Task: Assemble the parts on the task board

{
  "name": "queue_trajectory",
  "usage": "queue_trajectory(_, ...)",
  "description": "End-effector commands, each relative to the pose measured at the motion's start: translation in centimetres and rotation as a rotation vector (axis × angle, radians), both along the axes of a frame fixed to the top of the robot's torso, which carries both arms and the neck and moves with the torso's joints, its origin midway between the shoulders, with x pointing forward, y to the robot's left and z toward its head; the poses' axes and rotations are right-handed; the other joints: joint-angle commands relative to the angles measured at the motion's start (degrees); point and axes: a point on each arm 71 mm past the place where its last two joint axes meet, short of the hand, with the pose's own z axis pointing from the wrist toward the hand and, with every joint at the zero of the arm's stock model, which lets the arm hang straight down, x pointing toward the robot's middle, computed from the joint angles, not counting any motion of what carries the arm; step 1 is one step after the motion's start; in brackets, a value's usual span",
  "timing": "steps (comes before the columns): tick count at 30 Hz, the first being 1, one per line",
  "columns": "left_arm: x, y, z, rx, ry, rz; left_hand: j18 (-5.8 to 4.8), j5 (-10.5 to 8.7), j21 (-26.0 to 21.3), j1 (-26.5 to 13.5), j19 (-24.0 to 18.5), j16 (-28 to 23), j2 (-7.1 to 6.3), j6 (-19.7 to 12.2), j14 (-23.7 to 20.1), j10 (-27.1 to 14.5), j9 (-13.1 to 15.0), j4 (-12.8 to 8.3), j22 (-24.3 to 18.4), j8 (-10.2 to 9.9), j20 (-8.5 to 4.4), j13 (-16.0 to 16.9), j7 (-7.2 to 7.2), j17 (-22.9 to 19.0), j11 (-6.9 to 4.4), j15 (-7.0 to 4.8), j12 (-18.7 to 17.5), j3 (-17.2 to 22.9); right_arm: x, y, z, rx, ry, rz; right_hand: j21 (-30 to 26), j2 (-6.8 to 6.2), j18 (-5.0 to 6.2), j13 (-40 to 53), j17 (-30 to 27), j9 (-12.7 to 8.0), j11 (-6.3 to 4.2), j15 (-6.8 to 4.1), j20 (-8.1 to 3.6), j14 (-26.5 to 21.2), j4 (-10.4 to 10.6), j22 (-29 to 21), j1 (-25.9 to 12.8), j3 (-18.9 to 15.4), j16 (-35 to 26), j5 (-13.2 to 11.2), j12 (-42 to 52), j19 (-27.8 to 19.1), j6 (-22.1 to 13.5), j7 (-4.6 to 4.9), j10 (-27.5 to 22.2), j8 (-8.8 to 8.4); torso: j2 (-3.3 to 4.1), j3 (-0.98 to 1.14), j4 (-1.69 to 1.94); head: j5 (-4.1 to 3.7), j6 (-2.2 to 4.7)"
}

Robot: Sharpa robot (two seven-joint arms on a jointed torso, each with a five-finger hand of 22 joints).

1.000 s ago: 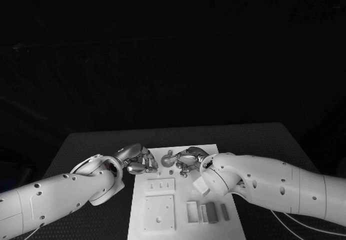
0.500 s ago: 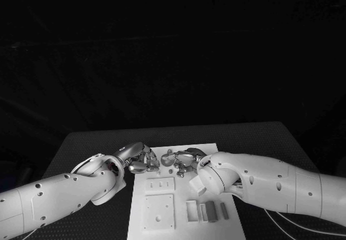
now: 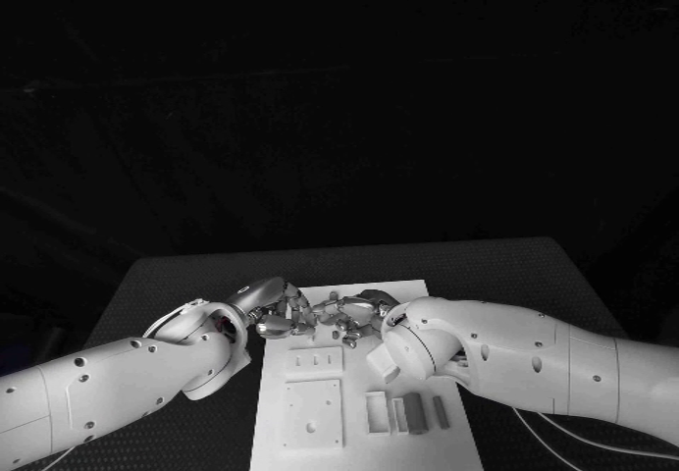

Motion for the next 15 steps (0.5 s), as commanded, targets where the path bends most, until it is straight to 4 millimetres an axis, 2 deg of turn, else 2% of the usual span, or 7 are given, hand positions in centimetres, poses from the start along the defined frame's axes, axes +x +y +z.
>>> queue_trajectory(1, -0.04, -0.36, 0.20, -0.003, -0.014, -0.013, 1.03, 0.37, 0.31, 0.42, 0.28, 0.28, 0.15, 0.36, 0.30, 0.35, 0.04, -0.32, 1.29, 0.39, -0.17, -0.08, 0.02, -0.05, -0.03, -0.18, -0.03, -0.07, -0.17, 0.63, -0.04, -0.001, -0.003, 0.053, -0.32, -0.14, 1.80, -0.09, -0.05, 0.05, 0.03, 0.15, -0.33, -0.35, 0.23, 0.57, -0.29, 0.03, -0.27, 0.33, 0.21, -0.05, -0.11, 0.44, -0.31, -0.26, 0.01, 0.00, -0.05, -0.01, -0.05)
queue_trajectory(8, -0.04, -0.51, 0.20, -0.003, -0.013, -0.016, 1.02, 0.37, 0.32, 0.39, 0.30, 0.29, 0.18, 0.48, 0.32, 0.42, 0.04, -0.33, 1.29, 0.44, -0.17, -0.11, -0.01, -0.04, -0.04, -0.19, -0.03, -0.08, -0.33, 0.92, -0.29, -0.002, 0.004, 0.067, -0.33, -0.07, 1.80, -0.11, -0.04, 0.11, 0.04, 0.16, -0.34, -0.44, -0.01, 0.63, 0.08, 0.23, -0.27, 0.32, 0.30, -0.10, -0.05, 0.44, -0.42, -0.22, -0.01, 0.07, -0.06, 0.00, -0.10)
queue_trajectory(15, -0.01, -0.46, 0.20, -0.001, -0.011, -0.015, 1.02, 0.37, 0.32, 0.37, 0.32, 0.29, 0.19, 0.52, 0.34, 0.44, 0.04, -0.34, 1.29, 0.45, -0.18, -0.13, -0.02, -0.04, -0.05, -0.19, -0.03, -0.08, -0.29, 0.97, -0.34, -0.010, -0.002, 0.070, -0.26, 0.46, 1.80, -0.14, 0.00, 0.24, -0.01, 0.12, -0.33, -0.50, -0.76, 0.78, 0.82, 0.42, -0.21, 0.32, 0.52, -0.12, 0.21, 0.39, -0.52, -0.07, -0.01, 0.04, -0.10, -0.04, -0.09)
